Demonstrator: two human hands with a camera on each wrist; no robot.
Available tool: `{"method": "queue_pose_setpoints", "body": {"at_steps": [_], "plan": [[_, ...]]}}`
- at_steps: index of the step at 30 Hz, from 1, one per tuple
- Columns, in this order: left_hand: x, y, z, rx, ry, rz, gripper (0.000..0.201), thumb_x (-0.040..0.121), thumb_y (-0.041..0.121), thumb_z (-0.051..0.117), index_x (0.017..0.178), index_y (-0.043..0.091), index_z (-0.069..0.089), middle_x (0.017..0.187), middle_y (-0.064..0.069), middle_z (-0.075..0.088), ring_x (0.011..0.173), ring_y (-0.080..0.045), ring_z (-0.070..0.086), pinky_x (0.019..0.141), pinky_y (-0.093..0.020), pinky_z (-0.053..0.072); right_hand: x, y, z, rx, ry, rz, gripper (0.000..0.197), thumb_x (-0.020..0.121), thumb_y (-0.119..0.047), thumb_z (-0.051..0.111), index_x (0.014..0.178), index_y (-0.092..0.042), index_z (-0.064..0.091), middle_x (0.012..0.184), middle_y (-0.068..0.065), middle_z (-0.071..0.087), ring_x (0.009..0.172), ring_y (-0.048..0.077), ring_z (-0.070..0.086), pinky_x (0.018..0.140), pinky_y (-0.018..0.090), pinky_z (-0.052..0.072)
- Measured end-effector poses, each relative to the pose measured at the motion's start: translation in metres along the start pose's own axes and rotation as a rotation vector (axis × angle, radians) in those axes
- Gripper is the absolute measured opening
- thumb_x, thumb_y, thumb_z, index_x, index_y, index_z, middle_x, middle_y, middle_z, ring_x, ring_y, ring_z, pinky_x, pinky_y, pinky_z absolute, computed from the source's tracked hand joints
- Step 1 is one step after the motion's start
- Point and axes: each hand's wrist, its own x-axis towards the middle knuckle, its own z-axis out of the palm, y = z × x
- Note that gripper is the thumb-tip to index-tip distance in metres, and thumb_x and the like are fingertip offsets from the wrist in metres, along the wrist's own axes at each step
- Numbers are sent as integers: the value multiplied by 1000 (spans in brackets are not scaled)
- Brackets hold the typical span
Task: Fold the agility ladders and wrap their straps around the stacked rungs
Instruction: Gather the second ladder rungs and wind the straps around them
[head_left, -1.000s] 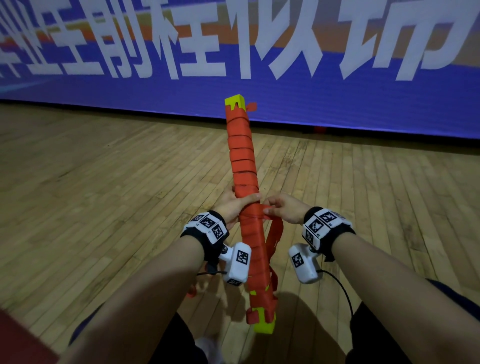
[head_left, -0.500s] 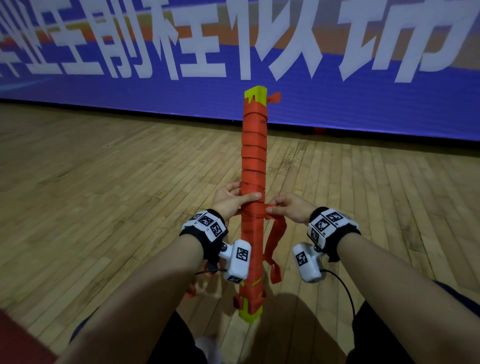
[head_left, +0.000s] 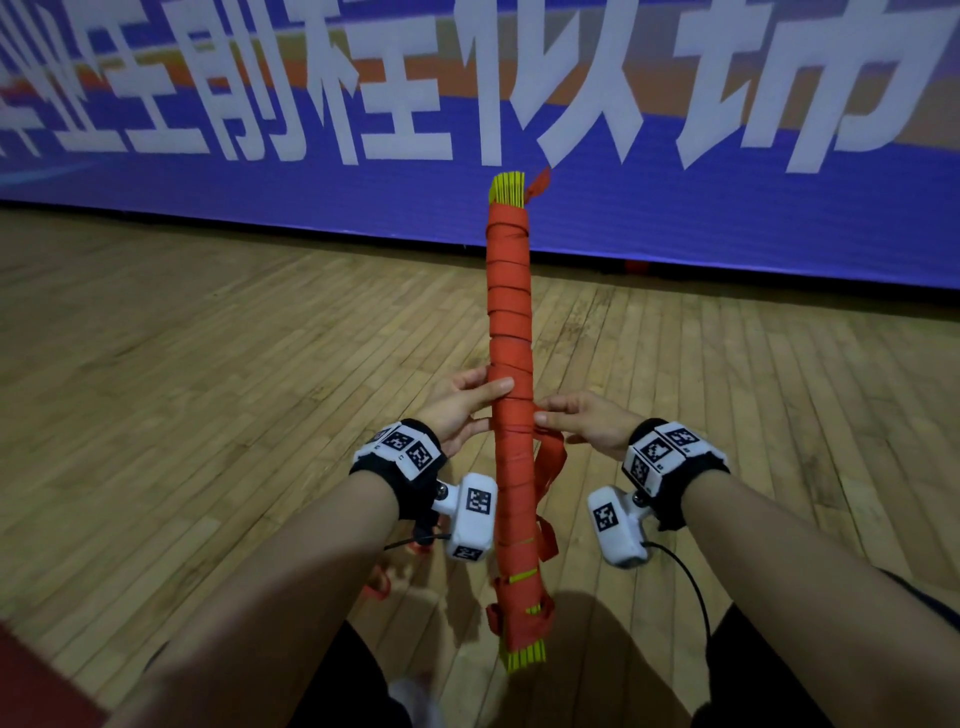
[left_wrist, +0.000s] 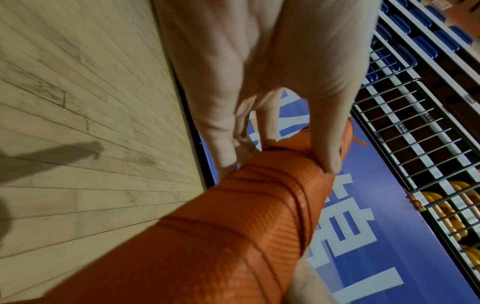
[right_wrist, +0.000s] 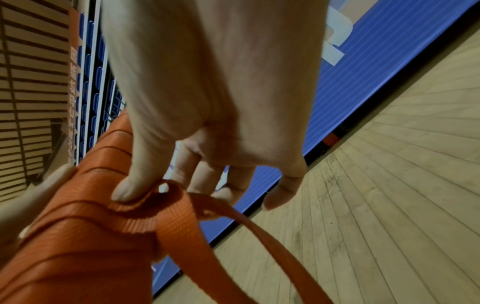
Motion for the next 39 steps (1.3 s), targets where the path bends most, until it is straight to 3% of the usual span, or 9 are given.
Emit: {"method": "queue_pose_setpoints", "body": {"at_steps": [5,8,12,17,20,25,29,34,39], "plan": [[0,2,1,-30,-27,-33,38,95,7,51,131,-4,48,111,-13,63,101,-19,62,74,-34,60,2,3,-2,62,-9,53,21,94,-19,55,108,-9,66,82,-4,67,77,11,56,68,21,38],[-1,3,-1,29,-45,-60,40,95,11,54,134,1,48,123,-15,60,112,-21,59,77,-38,59,2,4,-3,122,-28,49,14,93,-13,55,99,-9,67,77,-3,71,67,7,64,62,16,49],[-1,4,-3,99,-47,-82,45,94,18,56,137,10,46,130,-12,59,120,-21,56,85,-43,56,5,4,-3,165,10,34,21,92,-6,56,109,5,63,74,-2,72,64,6,68,58,15,52],[-1,5,-3,140,-49,-97,46,95,24,55,139,15,45,132,-9,57,121,-20,55,76,-40,59,8,7,-1,118,68,3,27,91,-7,59,109,12,61,71,-4,72,65,5,67,65,15,52],[0,4,-2,150,-16,-84,50,93,23,59,139,13,45,131,-12,57,117,-20,58,72,-35,59,9,7,0,78,97,-10,18,90,-11,60,99,4,66,70,-5,71,64,3,66,66,16,52],[-1,2,2,184,13,-56,49,84,7,69,129,17,50,96,-1,66,89,-13,67,65,-25,56,9,6,1,8,134,-29,7,89,-13,63,82,-13,66,65,-8,69,60,2,65,65,16,52],[0,4,3,224,73,-39,59,78,5,75,128,18,48,104,-1,64,93,-14,64,63,-25,53,8,4,2,-11,155,-38,5,88,-10,64,83,-11,66,67,-4,68,59,4,64,64,17,53],[1,1,5,242,159,10,61,78,5,75,131,14,45,105,-2,63,88,-13,63,56,-22,51,9,3,2,-16,187,-35,7,86,-8,66,81,-12,64,58,-10,67,55,-2,62,60,13,49],[3,-1,5,197,197,11,60,81,6,73,132,13,43,113,-7,64,93,-17,64,56,-23,53,7,-1,3,-104,181,-35,8,88,-14,65,81,-17,62,77,-1,64,68,7,62,69,16,50]]}}
